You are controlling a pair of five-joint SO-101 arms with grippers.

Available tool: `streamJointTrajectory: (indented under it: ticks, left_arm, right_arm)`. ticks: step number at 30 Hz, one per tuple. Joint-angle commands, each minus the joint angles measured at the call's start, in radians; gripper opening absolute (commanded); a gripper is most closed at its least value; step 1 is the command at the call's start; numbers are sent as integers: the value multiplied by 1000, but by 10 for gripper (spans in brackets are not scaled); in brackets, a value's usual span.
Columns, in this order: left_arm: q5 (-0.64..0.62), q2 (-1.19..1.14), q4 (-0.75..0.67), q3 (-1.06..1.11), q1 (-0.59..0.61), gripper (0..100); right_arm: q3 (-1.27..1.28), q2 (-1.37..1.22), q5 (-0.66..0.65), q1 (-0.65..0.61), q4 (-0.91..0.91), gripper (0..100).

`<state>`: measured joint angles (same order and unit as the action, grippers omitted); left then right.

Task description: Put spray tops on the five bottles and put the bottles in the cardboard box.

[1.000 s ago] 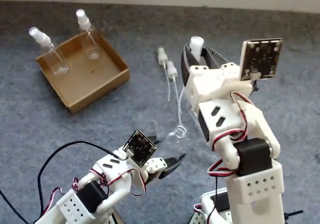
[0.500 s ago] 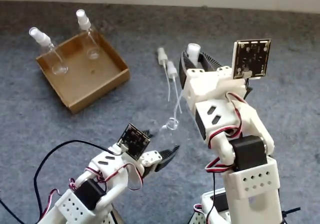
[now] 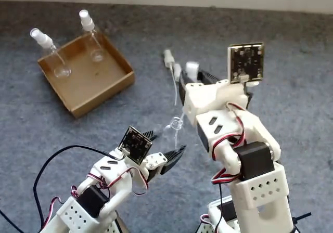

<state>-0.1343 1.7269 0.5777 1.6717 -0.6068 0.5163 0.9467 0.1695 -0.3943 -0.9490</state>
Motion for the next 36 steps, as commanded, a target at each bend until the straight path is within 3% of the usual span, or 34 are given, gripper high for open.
streamJointTrajectory:
  ticks: [1,13,20,28,36]
  left_arm:
    - [-15,13,-26,-45,13,136]
    - [-15,13,-29,-56,82,136]
    - [-15,13,-29,-54,88,136]
    - [-15,13,-29,-54,88,136]
    - [-15,13,-29,-56,90,136]
  right_arm:
    - [-5,16,6,-67,-70,5]
    - [119,16,-2,-77,-117,6]
    - [143,16,-3,-174,-124,7]
    - [140,16,-5,-180,-186,7]
    - [142,16,-121,-180,-259,7]
